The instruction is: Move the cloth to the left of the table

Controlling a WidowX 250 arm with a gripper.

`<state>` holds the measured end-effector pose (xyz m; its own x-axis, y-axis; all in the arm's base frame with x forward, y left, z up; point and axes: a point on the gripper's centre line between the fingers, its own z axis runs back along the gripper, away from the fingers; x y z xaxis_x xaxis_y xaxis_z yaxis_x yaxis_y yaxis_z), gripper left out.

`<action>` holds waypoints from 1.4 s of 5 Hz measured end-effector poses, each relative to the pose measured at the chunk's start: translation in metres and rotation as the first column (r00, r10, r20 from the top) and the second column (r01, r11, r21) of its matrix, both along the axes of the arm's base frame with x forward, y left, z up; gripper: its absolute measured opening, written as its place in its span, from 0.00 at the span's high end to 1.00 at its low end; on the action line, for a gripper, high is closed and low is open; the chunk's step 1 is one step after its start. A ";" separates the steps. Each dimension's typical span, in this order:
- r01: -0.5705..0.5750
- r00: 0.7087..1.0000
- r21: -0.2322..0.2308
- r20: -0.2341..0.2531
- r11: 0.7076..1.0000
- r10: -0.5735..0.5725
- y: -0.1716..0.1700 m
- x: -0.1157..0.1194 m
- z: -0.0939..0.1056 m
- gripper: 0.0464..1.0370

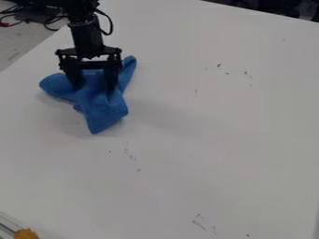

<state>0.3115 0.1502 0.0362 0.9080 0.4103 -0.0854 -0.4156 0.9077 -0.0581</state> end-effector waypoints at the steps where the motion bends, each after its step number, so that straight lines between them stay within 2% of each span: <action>1: -0.008 1.000 -0.002 -0.007 1.000 0.008 0.000 -0.001 -0.011 0.04; 2: -0.025 1.000 0.002 -0.004 1.000 0.025 0.000 -0.001 -0.015 0.04; 3: -0.029 1.000 -0.014 -0.007 0.999 0.029 -0.008 0.001 -0.025 0.04; 4: -0.045 0.999 -0.015 -0.005 0.999 0.045 -0.020 0.000 -0.027 0.04; 6: -0.072 0.997 -0.053 0.003 0.996 0.072 -0.050 -0.007 -0.029 0.04; 7: -0.076 0.997 -0.058 0.000 0.995 0.076 -0.074 -0.013 -0.029 0.04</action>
